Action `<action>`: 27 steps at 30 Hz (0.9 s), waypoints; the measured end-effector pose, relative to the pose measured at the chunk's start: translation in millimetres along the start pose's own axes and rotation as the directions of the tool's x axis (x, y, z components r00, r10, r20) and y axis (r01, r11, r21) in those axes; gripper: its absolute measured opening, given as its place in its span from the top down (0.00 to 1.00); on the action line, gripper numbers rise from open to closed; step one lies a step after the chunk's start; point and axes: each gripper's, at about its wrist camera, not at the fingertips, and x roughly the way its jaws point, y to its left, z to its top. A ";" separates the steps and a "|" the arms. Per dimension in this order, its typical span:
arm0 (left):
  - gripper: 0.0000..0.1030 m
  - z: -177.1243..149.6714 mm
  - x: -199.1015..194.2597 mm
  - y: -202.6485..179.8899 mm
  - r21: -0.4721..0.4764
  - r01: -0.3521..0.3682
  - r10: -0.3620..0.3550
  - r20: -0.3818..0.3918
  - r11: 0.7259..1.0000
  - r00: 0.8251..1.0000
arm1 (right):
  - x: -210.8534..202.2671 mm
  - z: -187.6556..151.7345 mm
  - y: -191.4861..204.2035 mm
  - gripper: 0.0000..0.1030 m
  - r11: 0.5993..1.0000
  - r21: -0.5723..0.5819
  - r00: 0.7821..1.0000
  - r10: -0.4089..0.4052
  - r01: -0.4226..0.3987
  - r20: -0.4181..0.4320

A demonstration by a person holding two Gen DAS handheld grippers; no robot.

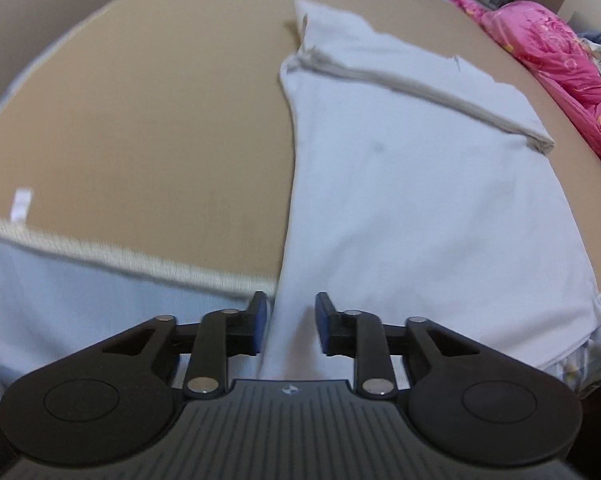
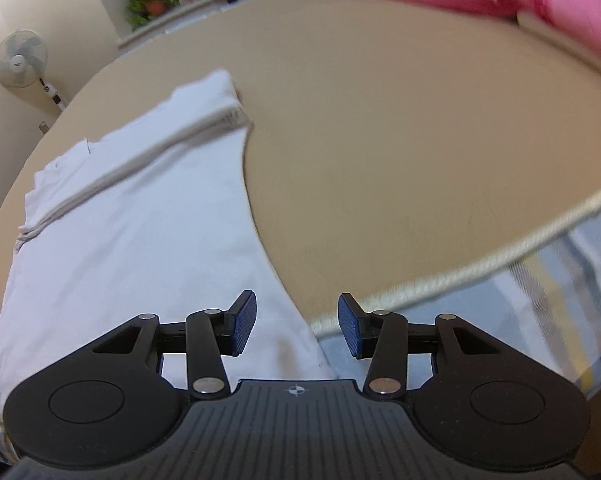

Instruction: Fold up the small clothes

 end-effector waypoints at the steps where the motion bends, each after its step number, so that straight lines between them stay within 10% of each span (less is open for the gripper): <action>1: 0.69 -1.9 3.1 2.3 -0.005 -0.001 0.001 -0.024 1.000 1.000 | 4.5 -1.5 -1.5 0.54 1.000 0.005 1.000 0.001 -0.001 -0.023; 27: 0.67 -6.1 7.9 6.1 0.008 -0.020 0.020 -0.077 1.000 0.997 | 33.9 -11.5 5.8 0.54 0.997 -0.048 0.986 -0.059 0.052 -0.155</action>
